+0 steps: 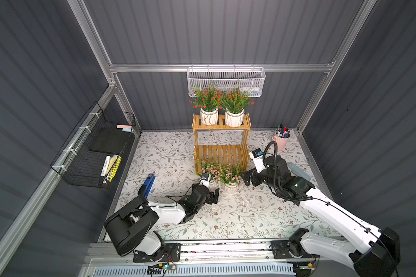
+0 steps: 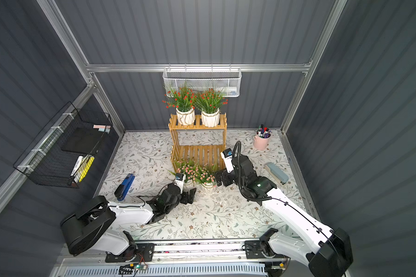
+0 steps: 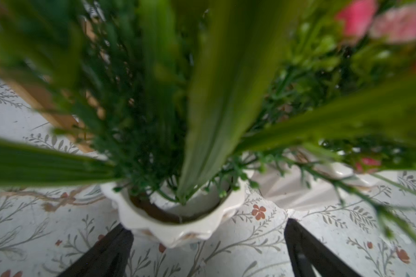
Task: Place the baby's breath potted plants on the rack by color
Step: Pick up the baby's breath potted plant from the center of the board.
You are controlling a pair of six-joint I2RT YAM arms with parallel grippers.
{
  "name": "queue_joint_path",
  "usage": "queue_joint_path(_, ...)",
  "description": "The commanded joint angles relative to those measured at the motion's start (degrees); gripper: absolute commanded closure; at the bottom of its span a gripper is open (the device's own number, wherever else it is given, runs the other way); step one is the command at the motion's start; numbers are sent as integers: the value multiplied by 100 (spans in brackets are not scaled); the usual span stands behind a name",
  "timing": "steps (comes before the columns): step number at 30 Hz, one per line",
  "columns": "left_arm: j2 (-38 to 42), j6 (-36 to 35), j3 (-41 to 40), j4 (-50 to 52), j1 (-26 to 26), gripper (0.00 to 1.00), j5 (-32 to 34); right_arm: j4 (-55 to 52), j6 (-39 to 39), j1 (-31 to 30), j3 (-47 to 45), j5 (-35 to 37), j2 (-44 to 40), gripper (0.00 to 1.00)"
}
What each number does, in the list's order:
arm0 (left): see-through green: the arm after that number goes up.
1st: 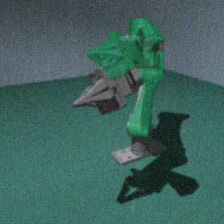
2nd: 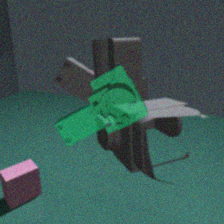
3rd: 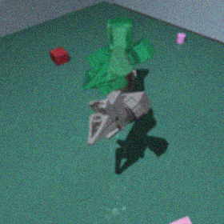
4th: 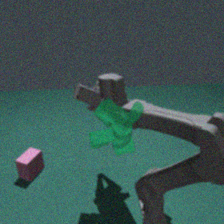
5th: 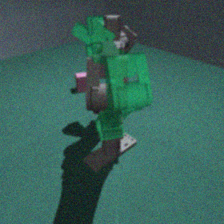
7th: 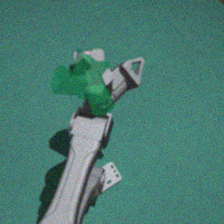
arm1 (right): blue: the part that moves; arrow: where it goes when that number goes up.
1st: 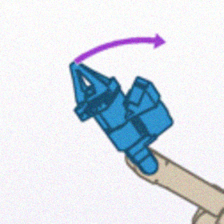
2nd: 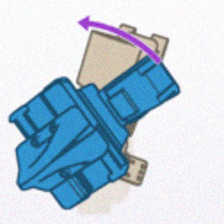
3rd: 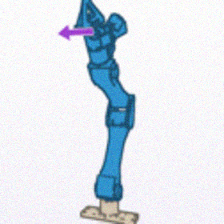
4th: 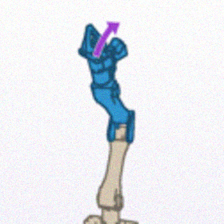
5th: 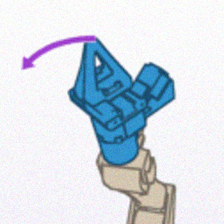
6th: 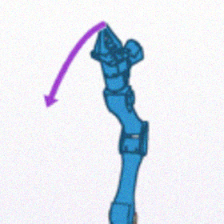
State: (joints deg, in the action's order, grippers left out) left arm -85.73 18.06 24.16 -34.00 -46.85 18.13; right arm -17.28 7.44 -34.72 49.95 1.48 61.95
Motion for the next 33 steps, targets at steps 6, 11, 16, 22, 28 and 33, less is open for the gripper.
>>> queue_joint_path(6, -467, -133, 267, -477, 254, 1, 198, -124, -111, -33, 157, 2, -146, 1)
queue_joint_path(11, -699, -197, 441, -575, 424, 0, 118, -126, -116, -32, 147, 1, -149, 1)
queue_joint_path(16, -912, -329, 657, -564, 603, 1, -70, -112, -123, -28, 146, -21, -114, 1)
queue_joint_path(22, -1178, -365, 934, -402, 841, 1, -337, -118, -154, -30, 179, -56, -34, 1)
queue_joint_path(28, -1397, -394, 1060, -415, 924, 1, -464, -126, -150, -33, 181, -69, -8, 1)
queue_joint_path(33, -1352, -334, 961, -494, 923, 4, -497, -145, -147, -27, 121, -62, -51, 1)
